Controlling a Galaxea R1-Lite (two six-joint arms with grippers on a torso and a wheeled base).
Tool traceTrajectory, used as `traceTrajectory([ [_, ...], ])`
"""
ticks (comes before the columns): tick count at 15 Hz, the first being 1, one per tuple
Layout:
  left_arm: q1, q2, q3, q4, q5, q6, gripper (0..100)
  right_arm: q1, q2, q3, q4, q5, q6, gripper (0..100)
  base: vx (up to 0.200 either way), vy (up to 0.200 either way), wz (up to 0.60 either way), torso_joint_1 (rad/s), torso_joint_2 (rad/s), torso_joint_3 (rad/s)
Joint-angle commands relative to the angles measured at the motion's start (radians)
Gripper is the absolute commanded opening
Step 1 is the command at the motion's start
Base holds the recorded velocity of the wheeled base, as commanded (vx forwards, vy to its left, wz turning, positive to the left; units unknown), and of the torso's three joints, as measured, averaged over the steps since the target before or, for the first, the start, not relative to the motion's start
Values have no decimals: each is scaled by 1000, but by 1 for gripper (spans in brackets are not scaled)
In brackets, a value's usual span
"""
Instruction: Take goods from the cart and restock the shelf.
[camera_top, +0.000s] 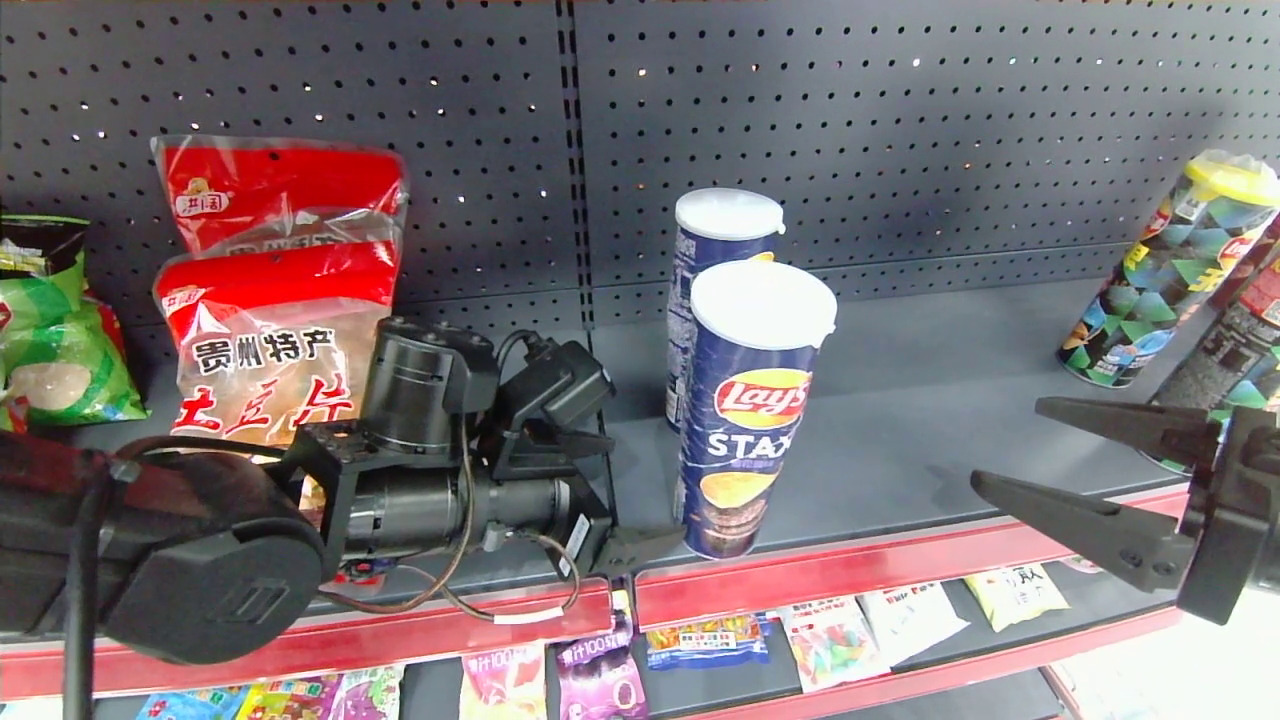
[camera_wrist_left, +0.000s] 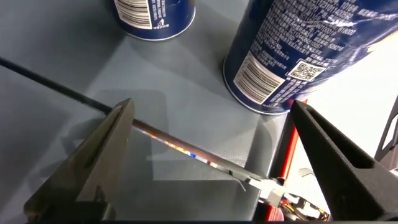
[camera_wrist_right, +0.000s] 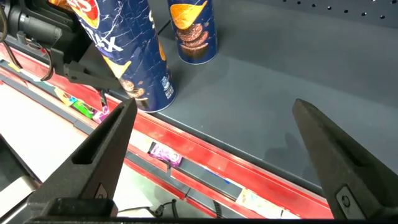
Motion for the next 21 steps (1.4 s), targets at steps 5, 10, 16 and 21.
traceTrajectory([
  [5, 32, -151, 97, 0, 37, -17, 100, 0, -10, 14, -1, 0, -1, 100, 0, 0, 0, 0, 0, 0],
  [10, 179, -488, 232, 81, 64, -46, 100, 0, -116, 70, -2, 1, -3, 100, 0, 0, 0, 0, 0, 0],
  [16, 268, -912, 285, 541, 211, -86, 100, -90, -415, 219, 71, -5, 13, 100, 0, 0, 0, 0, 0, 0],
  [21, 320, -1445, 274, 1115, 486, -257, 100, -376, -678, 188, 452, -71, 16, 100, 0, 0, 0, 0, 0, 0],
])
